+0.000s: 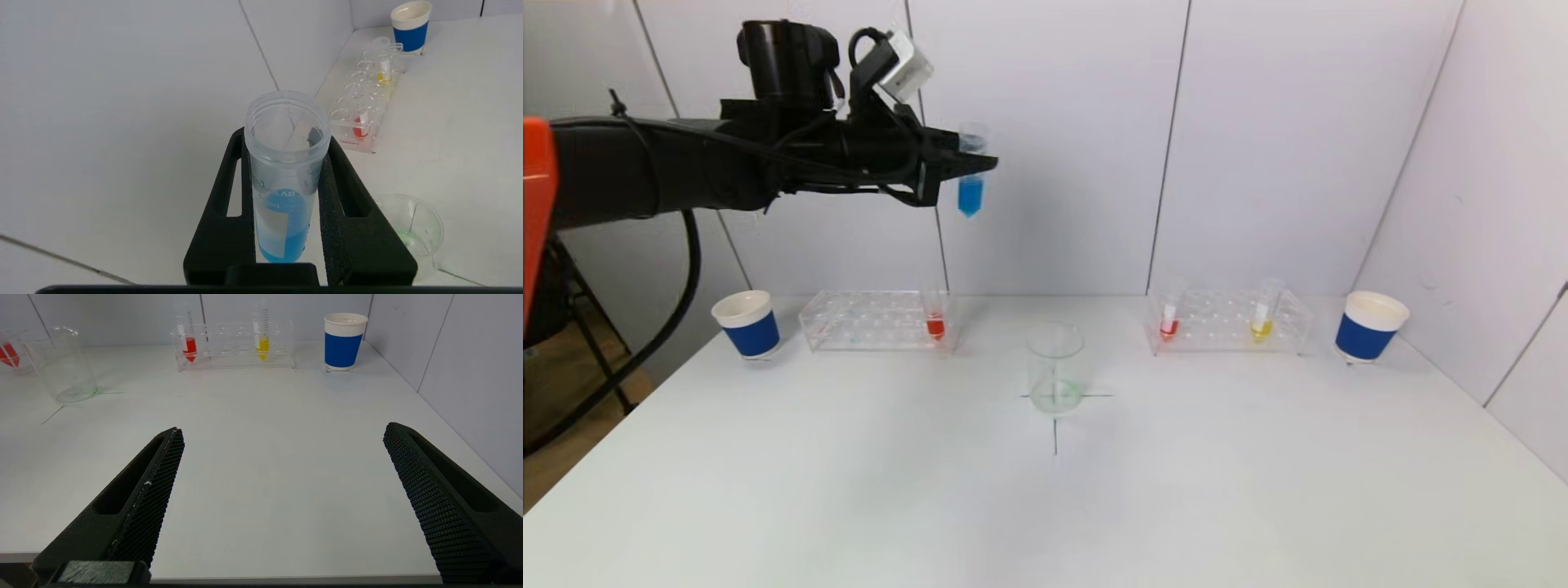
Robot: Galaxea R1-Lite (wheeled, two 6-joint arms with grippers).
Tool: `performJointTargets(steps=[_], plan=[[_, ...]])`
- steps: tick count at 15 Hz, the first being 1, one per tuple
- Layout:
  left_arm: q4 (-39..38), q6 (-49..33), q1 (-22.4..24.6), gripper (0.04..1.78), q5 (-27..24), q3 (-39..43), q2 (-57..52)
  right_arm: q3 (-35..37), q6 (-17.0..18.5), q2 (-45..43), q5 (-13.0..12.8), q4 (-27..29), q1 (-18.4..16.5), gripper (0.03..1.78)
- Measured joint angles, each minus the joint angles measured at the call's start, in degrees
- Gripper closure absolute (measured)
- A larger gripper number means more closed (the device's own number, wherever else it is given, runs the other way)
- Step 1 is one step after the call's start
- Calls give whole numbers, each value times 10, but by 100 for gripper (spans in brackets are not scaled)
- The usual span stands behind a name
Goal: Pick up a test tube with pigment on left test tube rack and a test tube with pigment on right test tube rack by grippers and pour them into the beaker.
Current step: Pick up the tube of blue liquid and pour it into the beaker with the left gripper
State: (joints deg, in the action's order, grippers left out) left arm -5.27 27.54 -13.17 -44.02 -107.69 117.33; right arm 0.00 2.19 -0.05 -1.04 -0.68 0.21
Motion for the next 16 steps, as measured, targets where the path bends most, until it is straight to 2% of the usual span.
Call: performJointTargets(steps=[6,16], plan=[[40,192,-10,136,-63,-40,89,0,0,0,0,0,0,4],[39,382,-30,136,-114,-34,124,0,0,0,0,0,0,4]])
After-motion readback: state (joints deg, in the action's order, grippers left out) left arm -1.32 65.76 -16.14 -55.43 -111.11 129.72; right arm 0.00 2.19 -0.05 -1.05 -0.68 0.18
